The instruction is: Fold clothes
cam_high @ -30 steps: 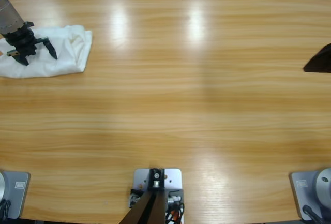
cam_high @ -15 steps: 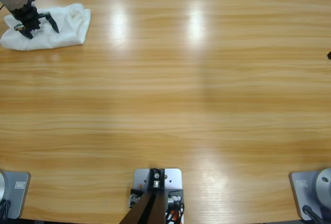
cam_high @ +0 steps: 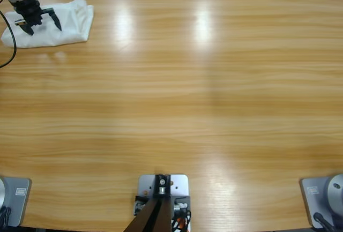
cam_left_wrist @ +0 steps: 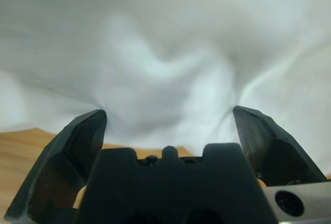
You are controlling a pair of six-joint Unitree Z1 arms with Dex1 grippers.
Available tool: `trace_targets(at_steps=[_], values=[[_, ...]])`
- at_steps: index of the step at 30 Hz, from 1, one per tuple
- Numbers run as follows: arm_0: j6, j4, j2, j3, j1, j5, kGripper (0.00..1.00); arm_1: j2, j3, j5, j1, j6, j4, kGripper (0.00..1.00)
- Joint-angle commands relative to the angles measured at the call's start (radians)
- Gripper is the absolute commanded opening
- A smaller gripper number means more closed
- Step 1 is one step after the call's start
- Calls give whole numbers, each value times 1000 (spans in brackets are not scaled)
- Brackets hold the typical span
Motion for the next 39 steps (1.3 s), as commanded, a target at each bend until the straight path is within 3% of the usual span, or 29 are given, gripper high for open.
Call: trace_targets(at_steps=[1, 5, 9, 15, 21, 23, 25, 27, 29, 32, 35, 39], values=[[44, 7, -292, 207, -83, -108, 959, -60, 84, 76, -14, -5, -90, 1000], [77, -260, -604, 657, -101, -144, 959, -125, 165, 94, -14, -3, -135, 1000], [90, -360, -812, 918, -204, -162, 959, -111, 222, 127, -13, -55, -150, 1000], [61, -366, -1073, 972, -483, -163, 977, -38, 190, 159, -12, -166, -206, 1000], [-12, -367, -1255, 1032, -602, -169, 977, -66, 248, 184, 8, -228, -363, 1000], [-16, -374, -1281, 1067, -644, -184, 977, -82, 326, 294, 14, -203, -479, 988], [-17, -380, -1303, 1097, -676, -184, 973, -111, 434, 491, 14, -177, -657, 990], [-14, -417, -1331, 1158, -684, -202, 977, -114, 554, 576, 14, -77, -886, 987], [-16, -473, -1338, 1233, -711, -226, 977, -65, 623, 549, 21, -40, -980, 979], [-10, -603, -1250, 1403, -762, -215, 973, 155, 629, 419, 122, -59, -970, 977], [13, -610, -1207, 1396, -788, -149, 968, 300, 629, 278, 185, -95, -929, 977], [4, -613, -1199, 1395, -790, -143, 968, 303, 644, 159, 190, -126, -855, 977]])
